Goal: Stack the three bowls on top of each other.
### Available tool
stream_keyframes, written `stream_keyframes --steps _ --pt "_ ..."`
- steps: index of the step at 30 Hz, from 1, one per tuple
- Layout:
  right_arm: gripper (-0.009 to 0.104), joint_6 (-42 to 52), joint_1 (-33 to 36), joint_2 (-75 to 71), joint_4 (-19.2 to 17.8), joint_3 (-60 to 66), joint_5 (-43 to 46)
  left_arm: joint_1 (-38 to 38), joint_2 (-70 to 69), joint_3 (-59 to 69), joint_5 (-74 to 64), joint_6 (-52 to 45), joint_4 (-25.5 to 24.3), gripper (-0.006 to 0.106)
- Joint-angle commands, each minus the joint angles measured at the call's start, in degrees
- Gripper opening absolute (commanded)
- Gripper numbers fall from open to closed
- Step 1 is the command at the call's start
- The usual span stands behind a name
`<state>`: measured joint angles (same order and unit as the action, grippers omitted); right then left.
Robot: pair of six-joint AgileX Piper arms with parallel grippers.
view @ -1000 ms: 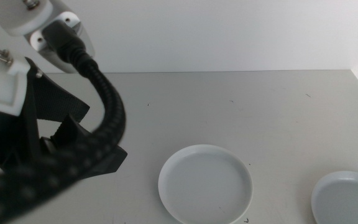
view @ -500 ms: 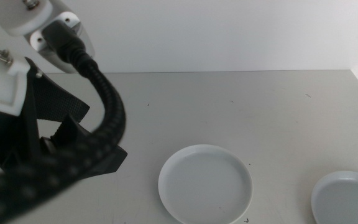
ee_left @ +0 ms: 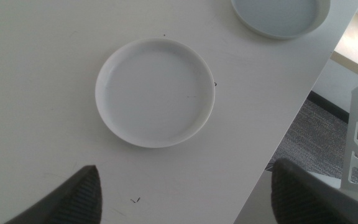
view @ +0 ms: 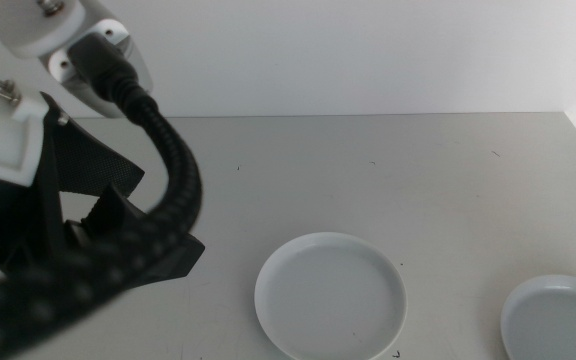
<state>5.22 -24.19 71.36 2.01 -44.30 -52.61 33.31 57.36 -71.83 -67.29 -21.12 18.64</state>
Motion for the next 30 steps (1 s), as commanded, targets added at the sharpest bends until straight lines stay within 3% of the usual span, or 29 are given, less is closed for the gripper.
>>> stream_keyframes --steps 1,30 --pt "0.045 1.16 -0.36 0.79 0.01 -1.36 3.01 0.37 -0.74 -1.71 2.75 0.19 1.92 0.105" --pt "0.043 2.66 -0.36 22.15 0.58 -1.36 9.53 0.37 -0.74 -1.71 2.75 0.19 1.87 0.105"
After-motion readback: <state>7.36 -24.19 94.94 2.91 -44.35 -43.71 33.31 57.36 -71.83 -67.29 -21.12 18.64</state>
